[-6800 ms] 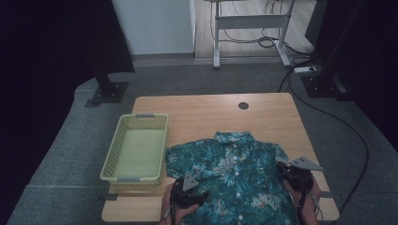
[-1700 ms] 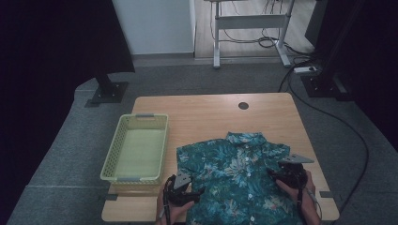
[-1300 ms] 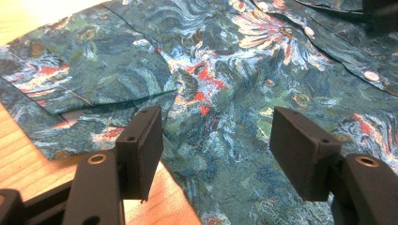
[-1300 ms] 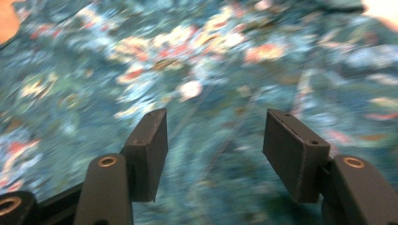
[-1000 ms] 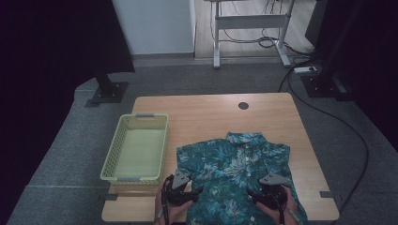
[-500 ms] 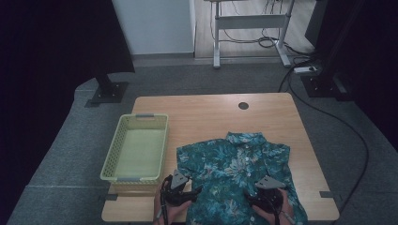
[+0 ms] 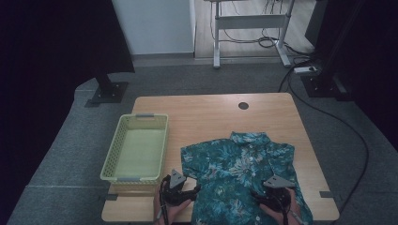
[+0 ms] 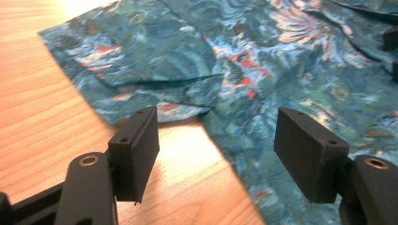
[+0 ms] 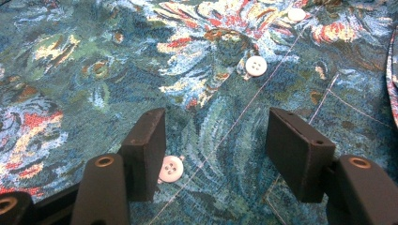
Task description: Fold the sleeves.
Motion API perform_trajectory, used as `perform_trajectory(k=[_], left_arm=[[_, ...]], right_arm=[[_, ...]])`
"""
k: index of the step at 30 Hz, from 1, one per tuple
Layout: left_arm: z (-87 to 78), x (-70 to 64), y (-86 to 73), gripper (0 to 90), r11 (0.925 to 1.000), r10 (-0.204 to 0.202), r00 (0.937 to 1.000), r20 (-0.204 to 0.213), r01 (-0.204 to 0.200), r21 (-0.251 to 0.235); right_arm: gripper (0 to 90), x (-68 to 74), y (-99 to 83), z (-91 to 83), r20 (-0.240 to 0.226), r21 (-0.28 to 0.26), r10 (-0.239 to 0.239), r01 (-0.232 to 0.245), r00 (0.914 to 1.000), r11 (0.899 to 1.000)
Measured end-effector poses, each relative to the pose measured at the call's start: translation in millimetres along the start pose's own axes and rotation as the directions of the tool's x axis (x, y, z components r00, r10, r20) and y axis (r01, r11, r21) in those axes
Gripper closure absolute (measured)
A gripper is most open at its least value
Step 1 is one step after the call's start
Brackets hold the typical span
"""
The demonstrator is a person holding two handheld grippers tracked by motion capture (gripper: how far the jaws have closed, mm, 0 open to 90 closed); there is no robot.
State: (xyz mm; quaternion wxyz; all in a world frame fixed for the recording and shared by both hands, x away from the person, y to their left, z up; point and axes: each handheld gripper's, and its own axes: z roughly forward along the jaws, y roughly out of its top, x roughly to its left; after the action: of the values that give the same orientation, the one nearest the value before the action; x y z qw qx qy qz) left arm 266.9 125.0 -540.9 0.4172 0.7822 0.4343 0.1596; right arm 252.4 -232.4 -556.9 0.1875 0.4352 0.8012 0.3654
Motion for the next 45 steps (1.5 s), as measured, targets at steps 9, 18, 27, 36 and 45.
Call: perform_trajectory(k=[9, 18, 27, 36, 45], left_arm=[[7.6, 5.4, 4.7, 30.2, 0.9993, -0.038, 0.9986, -0.038, 0.038, -0.004], [19.6, 14.2, 11.0, 30.0, 0.9984, -0.052, 0.9986, -0.006, 0.052, 0.020], [32.3, 15.1, 17.1, 30.3, 0.9961, -0.077, 0.9970, -0.013, 0.077, 0.042], [47.5, 18.8, 26.8, 29.6, 0.9930, -0.102, 0.9938, -0.046, 0.104, 0.056], [56.6, 28.6, 34.8, 29.6, 0.9924, -0.110, 0.9933, -0.034, 0.112, 0.052]], right_arm=[[38.2, -10.6, -3.7, -4.1, 0.006, -0.004, 0.020, -0.020, 0.9998, 1.000], [38.2, -12.5, -5.1, -5.3, 0.001, -0.009, 0.020, -0.020, 0.9998, 1.000], [38.3, -13.9, -5.9, -5.6, -0.008, -0.015, 0.025, -0.025, 0.9997, 1.000], [38.5, -17.7, -7.0, -6.1, -0.024, -0.024, 0.035, -0.035, 0.9991, 0.999], [38.5, -15.1, -7.2, -5.6, -0.005, -0.024, 0.018, -0.019, 0.9998, 1.000]])
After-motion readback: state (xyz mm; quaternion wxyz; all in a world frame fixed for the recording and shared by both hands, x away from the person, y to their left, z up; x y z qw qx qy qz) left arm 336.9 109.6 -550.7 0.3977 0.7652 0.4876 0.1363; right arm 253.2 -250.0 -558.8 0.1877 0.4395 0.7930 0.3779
